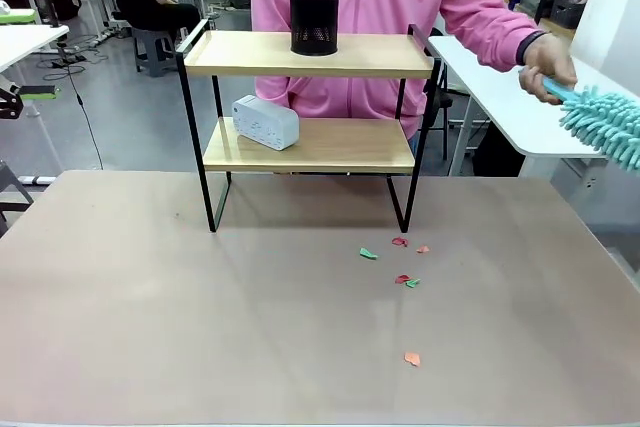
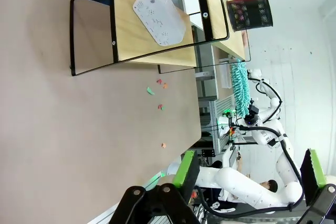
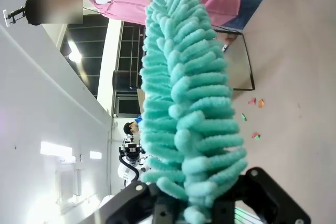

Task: Clean the shelf.
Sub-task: Hand the Duster back to the human.

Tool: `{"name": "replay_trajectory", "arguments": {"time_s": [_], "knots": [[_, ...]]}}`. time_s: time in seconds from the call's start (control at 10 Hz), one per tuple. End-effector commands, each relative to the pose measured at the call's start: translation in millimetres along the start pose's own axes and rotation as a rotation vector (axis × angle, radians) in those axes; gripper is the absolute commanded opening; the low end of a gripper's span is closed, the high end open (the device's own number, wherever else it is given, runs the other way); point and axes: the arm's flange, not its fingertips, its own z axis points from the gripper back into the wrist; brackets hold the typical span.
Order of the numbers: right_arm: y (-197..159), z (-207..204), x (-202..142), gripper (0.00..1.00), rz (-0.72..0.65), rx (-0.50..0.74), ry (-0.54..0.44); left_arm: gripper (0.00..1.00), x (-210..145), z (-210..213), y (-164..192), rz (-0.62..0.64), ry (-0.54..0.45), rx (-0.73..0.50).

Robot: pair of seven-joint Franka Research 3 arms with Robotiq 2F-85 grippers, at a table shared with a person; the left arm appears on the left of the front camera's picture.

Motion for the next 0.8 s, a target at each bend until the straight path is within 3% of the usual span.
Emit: {"name": "replay_trajectory", "arguments": {"time_s": [0.0,0.4,0.5,0.6,0.7], "knots": [[-2.3,-18.5,-39.1,0.00,-0.010,-0.021,-0.009,1.00,-1.7,3.5,-1.5,-0.010,0.011,-0.002],[-4.2,-27.9,-38.6,0.00,0.006,0.001,0.013,1.00,-1.7,3.5,-1.5,-0.010,0.011,-0.002],[-3.2,-27.7,-38.8,0.71,-0.002,0.007,0.011,1.00,-1.7,3.5,-1.5,-0.010,0.011,-0.002],[-2.4,-26.4,-39.3,0.71,0.002,0.008,0.010,1.00,-1.7,3.5,-1.5,-0.010,0.011,-0.002],[-1.2,-25.4,-39.8,1.00,0.006,0.009,0.010,1.00,-1.7,3.5,-1.5,-0.010,0.011,-0.002]]}}
